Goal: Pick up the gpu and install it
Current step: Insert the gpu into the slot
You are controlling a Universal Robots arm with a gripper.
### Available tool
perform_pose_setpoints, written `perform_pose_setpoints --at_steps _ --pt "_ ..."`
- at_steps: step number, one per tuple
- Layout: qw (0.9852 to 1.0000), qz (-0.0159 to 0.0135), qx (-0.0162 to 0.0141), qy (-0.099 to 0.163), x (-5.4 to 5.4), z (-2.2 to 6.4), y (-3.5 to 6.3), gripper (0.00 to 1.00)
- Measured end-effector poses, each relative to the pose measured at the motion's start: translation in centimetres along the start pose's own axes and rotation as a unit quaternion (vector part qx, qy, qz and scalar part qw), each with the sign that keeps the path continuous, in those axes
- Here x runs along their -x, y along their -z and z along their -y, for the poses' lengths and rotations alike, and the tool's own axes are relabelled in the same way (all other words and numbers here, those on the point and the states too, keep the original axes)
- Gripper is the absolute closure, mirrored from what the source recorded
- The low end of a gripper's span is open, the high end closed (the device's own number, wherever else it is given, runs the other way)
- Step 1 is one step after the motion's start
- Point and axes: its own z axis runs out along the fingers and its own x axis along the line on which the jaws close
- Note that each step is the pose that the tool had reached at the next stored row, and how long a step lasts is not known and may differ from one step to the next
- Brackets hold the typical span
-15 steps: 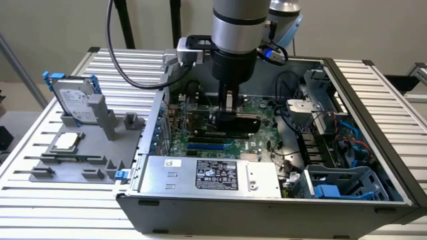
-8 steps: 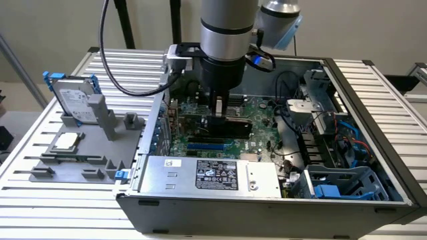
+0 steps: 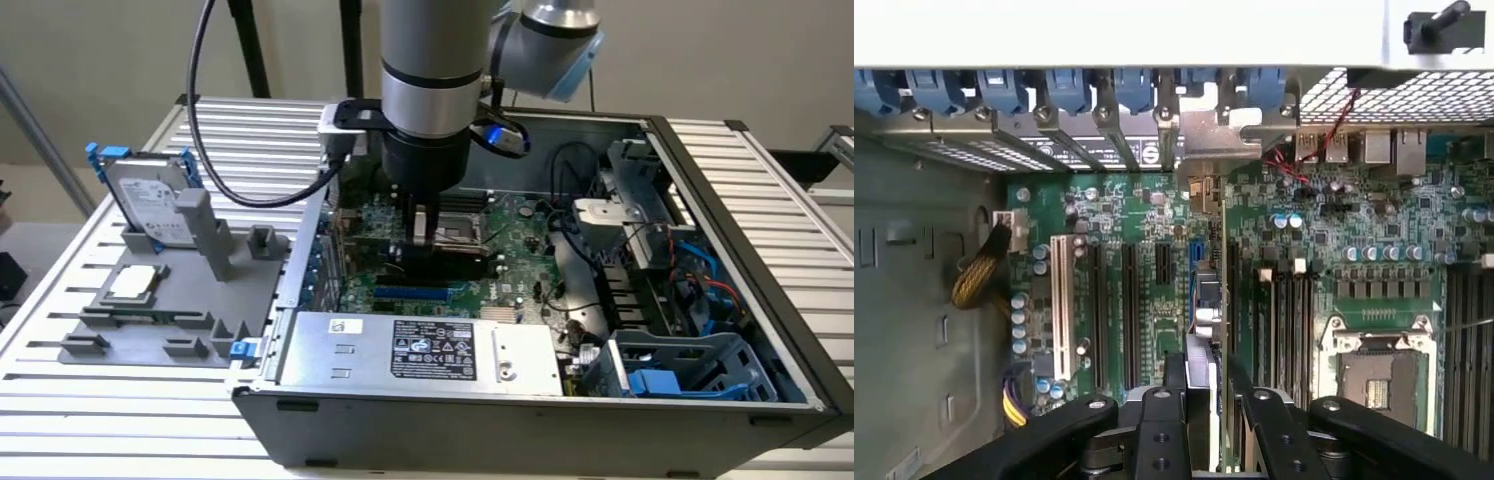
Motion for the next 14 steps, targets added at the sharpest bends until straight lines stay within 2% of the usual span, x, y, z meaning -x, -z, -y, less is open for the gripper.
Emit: perform_pose_setpoints --at_steps 5,14 --pt "1.0000 0.0000 0.0012 0.000 -0.05 -0.16 -0.60 1.00" --pt "1.0000 0.0000 0.0014 0.000 -0.07 -0.18 -0.63 1.00"
